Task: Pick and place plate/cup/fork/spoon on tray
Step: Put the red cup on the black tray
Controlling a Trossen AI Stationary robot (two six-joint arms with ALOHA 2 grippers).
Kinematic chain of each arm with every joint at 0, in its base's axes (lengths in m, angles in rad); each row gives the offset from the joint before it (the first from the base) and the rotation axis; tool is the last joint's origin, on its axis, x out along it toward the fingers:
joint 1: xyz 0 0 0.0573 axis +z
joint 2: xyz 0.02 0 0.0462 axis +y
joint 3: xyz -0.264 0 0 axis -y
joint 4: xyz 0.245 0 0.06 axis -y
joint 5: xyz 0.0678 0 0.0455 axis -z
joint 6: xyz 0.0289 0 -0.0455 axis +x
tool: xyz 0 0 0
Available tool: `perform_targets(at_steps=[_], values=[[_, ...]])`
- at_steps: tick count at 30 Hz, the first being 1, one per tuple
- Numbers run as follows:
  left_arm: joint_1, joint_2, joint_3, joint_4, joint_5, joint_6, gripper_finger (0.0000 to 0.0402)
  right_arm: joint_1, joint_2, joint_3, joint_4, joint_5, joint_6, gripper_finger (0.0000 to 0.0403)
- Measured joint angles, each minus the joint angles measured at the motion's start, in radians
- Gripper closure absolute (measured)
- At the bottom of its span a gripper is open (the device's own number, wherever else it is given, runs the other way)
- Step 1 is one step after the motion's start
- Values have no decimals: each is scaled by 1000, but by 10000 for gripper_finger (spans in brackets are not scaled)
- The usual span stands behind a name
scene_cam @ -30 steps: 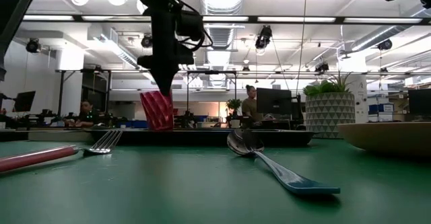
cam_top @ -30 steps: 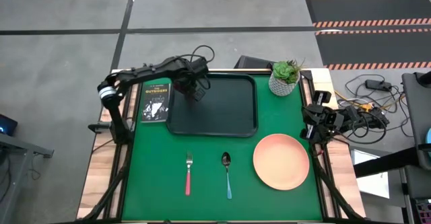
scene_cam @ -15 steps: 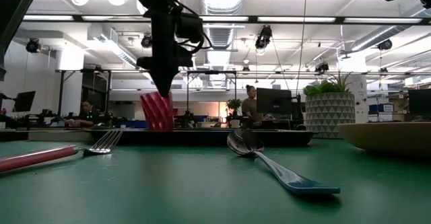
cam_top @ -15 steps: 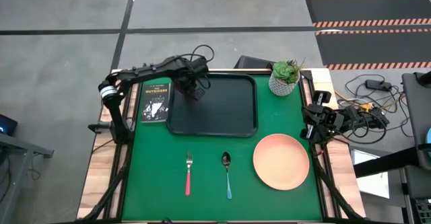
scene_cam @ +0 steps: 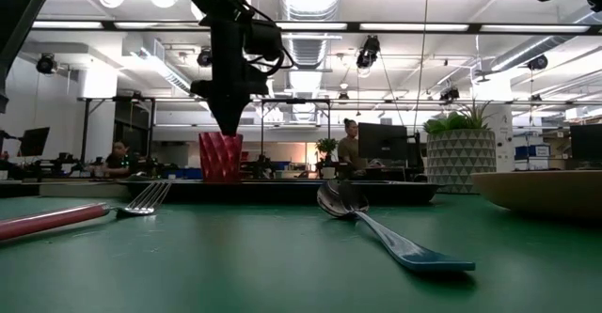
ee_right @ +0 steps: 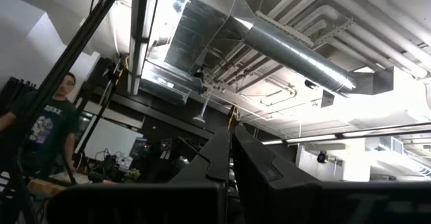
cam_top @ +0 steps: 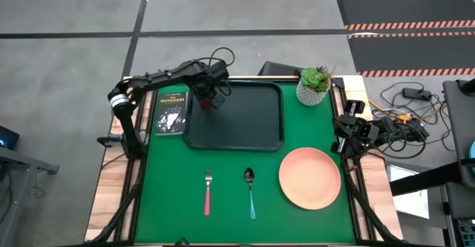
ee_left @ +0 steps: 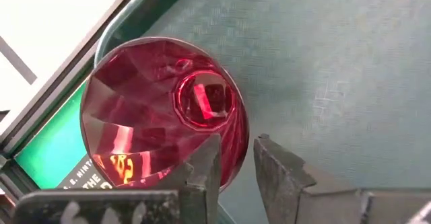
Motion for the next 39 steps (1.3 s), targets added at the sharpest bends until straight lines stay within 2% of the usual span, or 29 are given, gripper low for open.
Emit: perform_targets(at_steps=[5, 13, 20, 22, 28, 33, 39], values=[[0, -17, 1, -1, -2, 1, 330, 0, 0, 0, 0, 0, 0, 394], [-55, -136, -6, 34, -5, 2, 334, 0, 0, 0, -1, 0, -3, 394], [-150, -165, -105, 89, 1, 9, 391, 0, 0, 0, -1, 0, -6, 394], [-158, -164, -145, 123, -1, 8, 397, 0, 0, 0, 0, 0, -6, 394], [-140, -157, -243, 271, -52, 8, 401, 0, 0, 0, 0, 0, -7, 394], [-104, -156, -281, 303, -110, 9, 401, 0, 0, 0, 0, 0, -7, 394], [-70, -156, -312, 318, -123, 9, 401, 0, 0, 0, 0, 0, -8, 394]])
